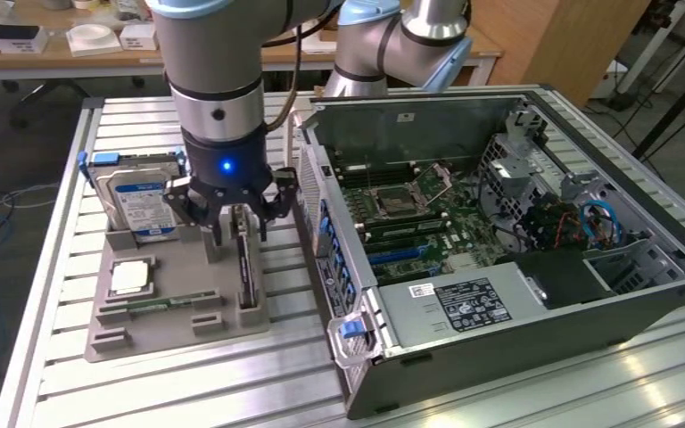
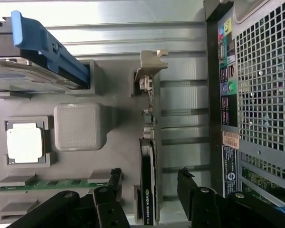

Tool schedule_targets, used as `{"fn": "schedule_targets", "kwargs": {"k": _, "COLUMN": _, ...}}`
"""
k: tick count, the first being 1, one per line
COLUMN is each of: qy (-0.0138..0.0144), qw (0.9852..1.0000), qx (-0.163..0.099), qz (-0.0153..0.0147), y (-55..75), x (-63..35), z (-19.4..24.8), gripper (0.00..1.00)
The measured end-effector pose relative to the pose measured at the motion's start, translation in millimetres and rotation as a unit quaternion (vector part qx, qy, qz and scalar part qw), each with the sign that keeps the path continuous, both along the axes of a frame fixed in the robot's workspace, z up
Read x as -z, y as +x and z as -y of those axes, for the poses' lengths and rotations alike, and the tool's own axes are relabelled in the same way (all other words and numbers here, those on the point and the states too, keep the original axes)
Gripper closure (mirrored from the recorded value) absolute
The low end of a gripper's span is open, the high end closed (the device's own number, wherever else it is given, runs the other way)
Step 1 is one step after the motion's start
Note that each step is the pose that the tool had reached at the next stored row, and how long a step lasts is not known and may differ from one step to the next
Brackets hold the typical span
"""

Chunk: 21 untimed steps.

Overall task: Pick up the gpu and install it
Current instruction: 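Pick up the gpu and move the gpu toward the slot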

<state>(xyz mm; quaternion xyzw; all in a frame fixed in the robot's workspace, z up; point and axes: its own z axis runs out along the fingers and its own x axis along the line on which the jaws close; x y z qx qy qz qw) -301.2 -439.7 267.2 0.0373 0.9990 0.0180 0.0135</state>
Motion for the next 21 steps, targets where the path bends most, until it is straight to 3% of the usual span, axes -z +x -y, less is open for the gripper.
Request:
{"fn": "schedule_targets", "kwargs": {"k": 13, "qy": -0.0023, "qw": 1.0, "qx": 0.001, "qz": 0.0005, "y": -0.5, "x": 22.1, "z": 1.9, "gripper": 0.41}}
{"fn": "schedule_targets", "kwargs": {"k": 21, "qy": -0.003, "qw": 1.0, "qx": 0.002, "qz": 0.0005, "y": -2.9, "x": 27.5, "z": 1.9, "gripper": 0.41}}
